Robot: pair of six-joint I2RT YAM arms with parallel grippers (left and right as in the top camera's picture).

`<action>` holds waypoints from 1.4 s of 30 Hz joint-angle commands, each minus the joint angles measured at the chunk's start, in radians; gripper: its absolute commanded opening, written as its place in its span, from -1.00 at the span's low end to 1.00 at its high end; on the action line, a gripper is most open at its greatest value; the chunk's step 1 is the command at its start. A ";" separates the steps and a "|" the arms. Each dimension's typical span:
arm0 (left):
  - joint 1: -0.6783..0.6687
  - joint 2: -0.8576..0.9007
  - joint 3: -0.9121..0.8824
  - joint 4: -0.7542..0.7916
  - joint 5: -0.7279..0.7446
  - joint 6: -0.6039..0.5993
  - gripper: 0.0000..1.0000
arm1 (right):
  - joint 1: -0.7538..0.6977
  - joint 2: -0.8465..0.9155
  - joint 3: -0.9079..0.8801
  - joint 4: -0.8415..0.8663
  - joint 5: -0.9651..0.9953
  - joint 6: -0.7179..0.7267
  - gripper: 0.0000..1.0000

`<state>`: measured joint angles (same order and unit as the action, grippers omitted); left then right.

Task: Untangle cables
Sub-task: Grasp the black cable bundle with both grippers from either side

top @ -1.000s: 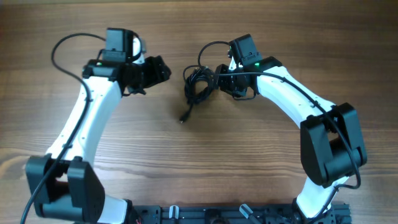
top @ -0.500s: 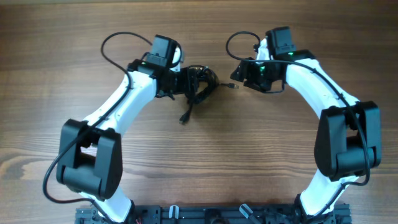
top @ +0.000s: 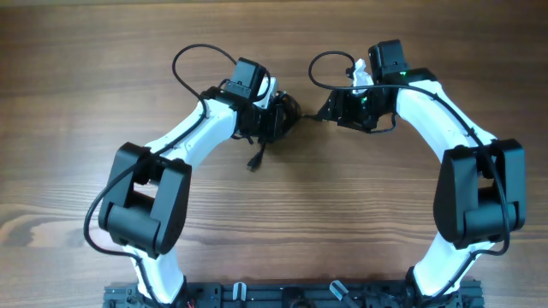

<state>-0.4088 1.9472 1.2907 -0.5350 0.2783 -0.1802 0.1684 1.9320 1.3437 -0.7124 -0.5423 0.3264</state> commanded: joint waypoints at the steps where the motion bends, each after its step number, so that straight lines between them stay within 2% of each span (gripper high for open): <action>1: -0.003 0.022 0.009 0.004 -0.011 0.020 -0.14 | 0.002 0.008 0.016 -0.004 -0.009 -0.036 0.27; 4: -0.008 0.026 0.005 0.007 -0.011 0.020 -0.19 | 0.002 0.008 0.016 -0.006 -0.009 -0.037 0.28; 10: -0.010 0.035 -0.018 0.008 -0.022 0.020 -0.43 | 0.002 0.008 0.016 -0.009 -0.008 -0.039 0.29; 22: -0.021 0.135 -0.024 0.007 -0.037 0.015 -0.46 | 0.002 0.008 0.016 -0.019 -0.009 -0.039 0.29; 24: -0.022 0.145 -0.024 0.008 -0.037 0.012 -0.57 | 0.002 0.008 0.016 -0.019 -0.009 -0.038 0.29; 25: -0.021 0.147 -0.024 0.008 -0.037 0.011 -0.87 | 0.002 0.008 0.016 -0.019 -0.009 -0.038 0.29; 28: -0.021 0.143 -0.023 0.009 -0.037 0.008 -0.92 | 0.002 0.008 0.016 -0.019 -0.009 -0.038 0.29; 32: -0.019 0.083 -0.019 -0.009 -0.026 0.008 -0.92 | 0.002 0.007 0.016 -0.011 -0.040 -0.052 0.28; 36: -0.017 -0.027 0.000 -0.061 0.018 0.008 -0.92 | 0.003 -0.015 0.017 -0.003 -0.161 -0.092 0.23; 42: 0.017 -0.200 0.013 -0.127 0.171 -0.065 -0.92 | 0.052 -0.135 0.017 0.027 -0.193 -0.089 0.22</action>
<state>-0.4213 1.8832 1.2922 -0.6510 0.3367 -0.1932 0.1810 1.9026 1.3437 -0.7063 -0.6765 0.2596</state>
